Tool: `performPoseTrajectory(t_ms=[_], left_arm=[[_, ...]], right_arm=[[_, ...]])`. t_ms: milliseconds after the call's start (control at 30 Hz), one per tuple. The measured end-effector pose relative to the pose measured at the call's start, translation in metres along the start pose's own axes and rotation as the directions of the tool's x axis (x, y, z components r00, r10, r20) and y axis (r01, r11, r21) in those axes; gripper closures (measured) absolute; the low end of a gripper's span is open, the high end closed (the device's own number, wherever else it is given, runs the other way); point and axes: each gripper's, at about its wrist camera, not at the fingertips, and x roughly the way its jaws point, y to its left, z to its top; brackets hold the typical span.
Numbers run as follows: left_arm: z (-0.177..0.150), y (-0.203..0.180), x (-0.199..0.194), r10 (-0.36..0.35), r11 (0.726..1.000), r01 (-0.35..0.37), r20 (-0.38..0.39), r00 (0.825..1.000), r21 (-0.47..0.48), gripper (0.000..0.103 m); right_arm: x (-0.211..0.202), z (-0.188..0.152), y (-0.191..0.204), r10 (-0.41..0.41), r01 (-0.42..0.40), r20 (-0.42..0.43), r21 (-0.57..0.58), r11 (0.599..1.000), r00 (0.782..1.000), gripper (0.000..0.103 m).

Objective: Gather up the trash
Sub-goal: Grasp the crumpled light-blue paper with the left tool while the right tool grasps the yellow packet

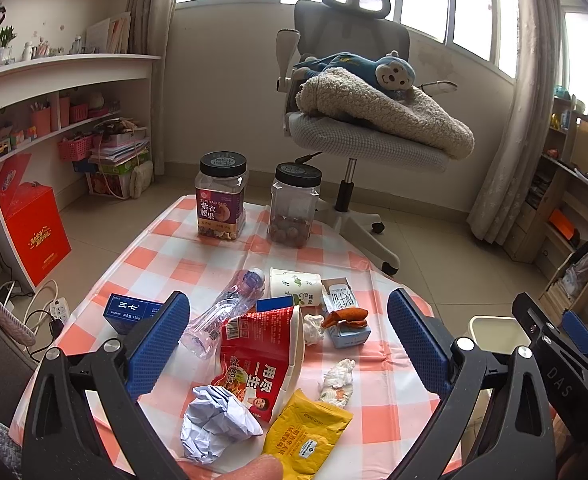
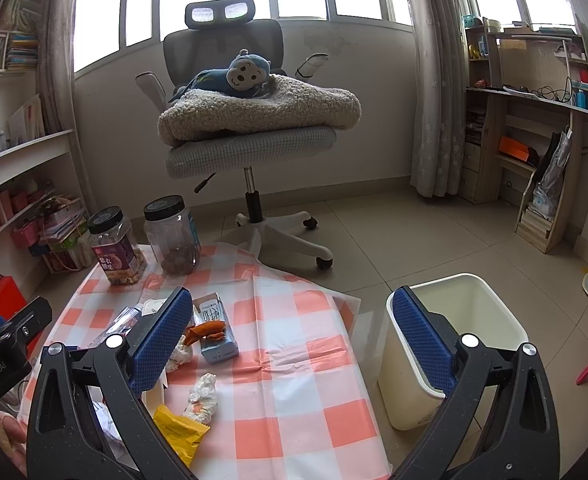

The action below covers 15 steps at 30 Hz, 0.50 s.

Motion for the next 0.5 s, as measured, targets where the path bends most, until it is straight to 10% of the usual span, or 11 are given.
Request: performPoseTrajectory(t_ms=[333,500], left_arm=[[0.005,0.05,0.024,0.199,0.979,-0.205,-0.208,0.958,-0.008,0.007],[0.007,0.102,0.039,0.084,0.969,-0.16,-0.362,0.928,-0.186,0.007]], right_arm=[[0.046,-0.021,0.013,0.033,-0.03,-0.311,0.014,0.999,0.95,0.007],[0.063,-0.035,0.023,0.03,-0.049,-0.471,-0.027,0.998,0.882,0.007]])
